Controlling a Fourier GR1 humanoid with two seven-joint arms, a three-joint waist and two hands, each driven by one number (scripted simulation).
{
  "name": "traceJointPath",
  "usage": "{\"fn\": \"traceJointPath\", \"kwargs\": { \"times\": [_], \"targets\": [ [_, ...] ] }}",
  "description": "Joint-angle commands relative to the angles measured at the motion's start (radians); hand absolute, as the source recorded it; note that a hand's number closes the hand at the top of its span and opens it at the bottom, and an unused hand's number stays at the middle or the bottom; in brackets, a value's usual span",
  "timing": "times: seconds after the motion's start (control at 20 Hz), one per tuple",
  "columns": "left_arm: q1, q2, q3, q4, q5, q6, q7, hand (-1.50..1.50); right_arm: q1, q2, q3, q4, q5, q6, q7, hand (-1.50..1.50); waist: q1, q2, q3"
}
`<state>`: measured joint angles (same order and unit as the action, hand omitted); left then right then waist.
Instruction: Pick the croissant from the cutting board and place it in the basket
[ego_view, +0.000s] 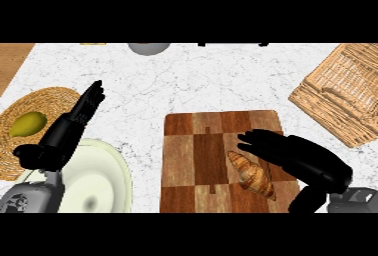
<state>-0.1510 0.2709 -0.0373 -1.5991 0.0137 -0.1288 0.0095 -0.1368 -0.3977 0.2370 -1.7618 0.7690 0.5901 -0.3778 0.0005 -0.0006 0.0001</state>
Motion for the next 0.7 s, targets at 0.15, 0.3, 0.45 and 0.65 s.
{"fn": "traceJointPath", "kwargs": {
  "times": [0.15,0.3,0.45,0.65],
  "targets": [
    [-0.007,-0.042,0.015,-0.015,-0.037,-0.018,0.025,0.00,0.033,0.044,0.032,0.002,0.111,-0.024,-0.016,-1.50,-0.001,0.000,0.000],
    [-0.068,-0.040,0.042,0.024,-0.024,-0.022,0.061,0.00,0.045,0.034,0.041,0.040,0.141,-0.066,-0.066,-1.50,-0.002,0.000,0.000],
    [-0.031,-0.021,0.084,-0.011,0.009,-0.064,0.056,0.00,0.080,0.086,0.074,0.075,0.194,-0.127,-0.050,-1.50,-0.001,0.000,0.000],
    [-0.067,-0.034,0.086,0.077,-0.031,-0.064,-0.001,0.00,-0.025,0.128,0.082,0.175,0.248,-0.100,-0.010,-1.50,0.001,0.001,0.000]
  ]
}}
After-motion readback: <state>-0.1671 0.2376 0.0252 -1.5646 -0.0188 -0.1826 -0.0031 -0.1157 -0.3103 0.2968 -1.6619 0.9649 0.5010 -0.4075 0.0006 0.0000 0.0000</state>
